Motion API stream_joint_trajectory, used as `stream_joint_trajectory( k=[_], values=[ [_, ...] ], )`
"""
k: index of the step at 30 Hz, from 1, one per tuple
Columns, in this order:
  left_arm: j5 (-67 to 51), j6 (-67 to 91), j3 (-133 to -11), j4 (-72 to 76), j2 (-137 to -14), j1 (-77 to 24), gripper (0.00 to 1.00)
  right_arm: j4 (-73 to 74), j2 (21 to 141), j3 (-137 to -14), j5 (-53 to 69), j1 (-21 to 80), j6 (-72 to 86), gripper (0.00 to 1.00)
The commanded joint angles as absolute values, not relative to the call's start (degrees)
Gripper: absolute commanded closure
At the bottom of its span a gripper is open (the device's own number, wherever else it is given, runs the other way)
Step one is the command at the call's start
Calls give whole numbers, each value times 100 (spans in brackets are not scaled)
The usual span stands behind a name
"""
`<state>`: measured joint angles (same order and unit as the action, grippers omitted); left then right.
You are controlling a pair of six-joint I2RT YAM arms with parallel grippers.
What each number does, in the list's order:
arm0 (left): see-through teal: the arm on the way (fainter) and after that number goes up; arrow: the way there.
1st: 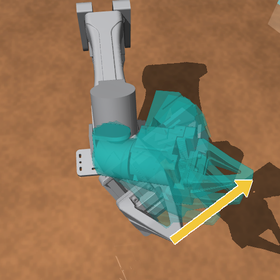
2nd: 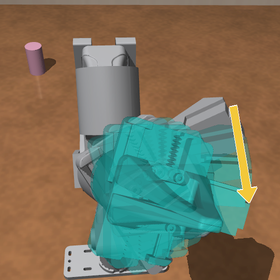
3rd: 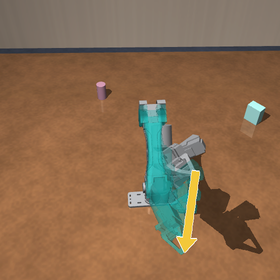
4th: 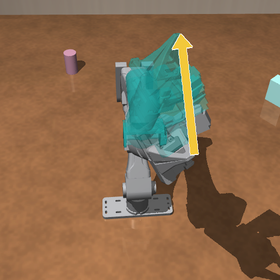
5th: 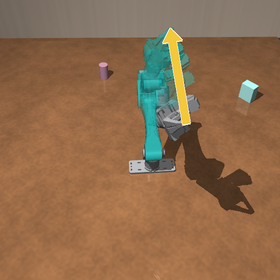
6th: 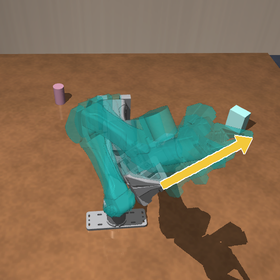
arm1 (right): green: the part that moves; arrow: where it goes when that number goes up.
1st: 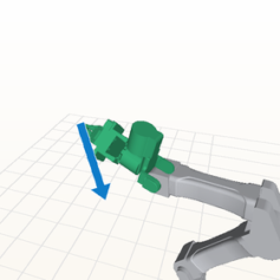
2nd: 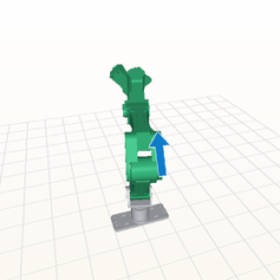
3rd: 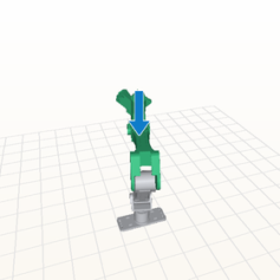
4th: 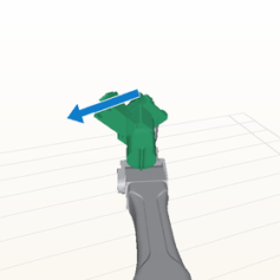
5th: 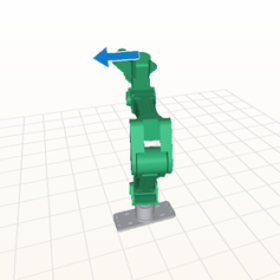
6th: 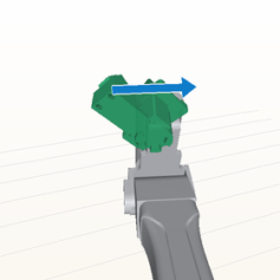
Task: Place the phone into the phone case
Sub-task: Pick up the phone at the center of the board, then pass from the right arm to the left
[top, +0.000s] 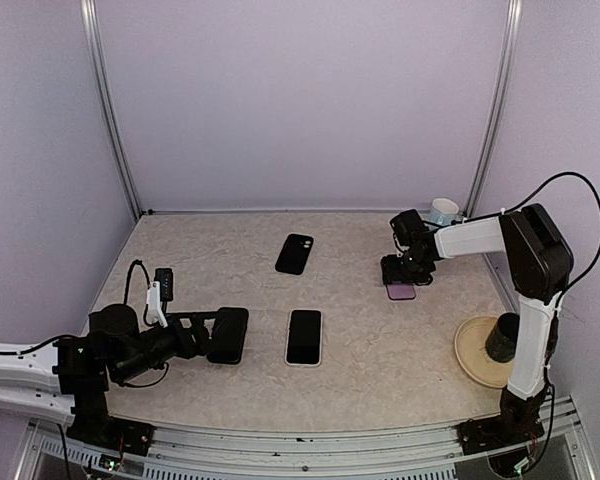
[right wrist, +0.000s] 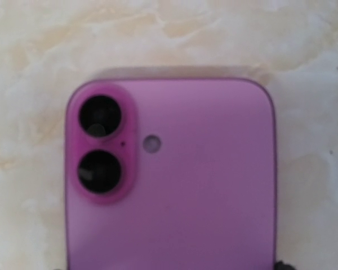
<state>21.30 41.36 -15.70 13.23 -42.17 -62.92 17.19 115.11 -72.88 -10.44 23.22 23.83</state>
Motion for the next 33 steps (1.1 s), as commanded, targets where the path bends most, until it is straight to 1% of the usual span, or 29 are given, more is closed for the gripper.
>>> stream_joint_trajectory(
  k=[1, 5, 12, 18, 27, 33],
  values=[
    [2162, 4155, -1470, 1353, -4136, -6242, 1, 1906, 11743, -7070, -770, 2259, 2326, 35],
    [2171, 4166, -1459, 1353, -4114, -6245, 1, 1775, 11444, -6917, -721, 2259, 2229, 36],
    [2141, 4144, -1468, 1510, -4219, -6248, 1, 1637, 11002, -6765, -747, 2346, 1975, 36],
    [2068, 4134, -1531, 1622, -4413, -6242, 1, 1412, 10701, -6594, -823, 2715, 1732, 35],
    [1973, 4112, -1696, 1626, -4612, -6249, 1, 884, 10268, -6149, -576, 3009, 1677, 36],
    [1808, 4074, -1957, 1650, -4983, -6228, 1, 535, 9989, -5905, -550, 3406, 1475, 35]
  ],
)
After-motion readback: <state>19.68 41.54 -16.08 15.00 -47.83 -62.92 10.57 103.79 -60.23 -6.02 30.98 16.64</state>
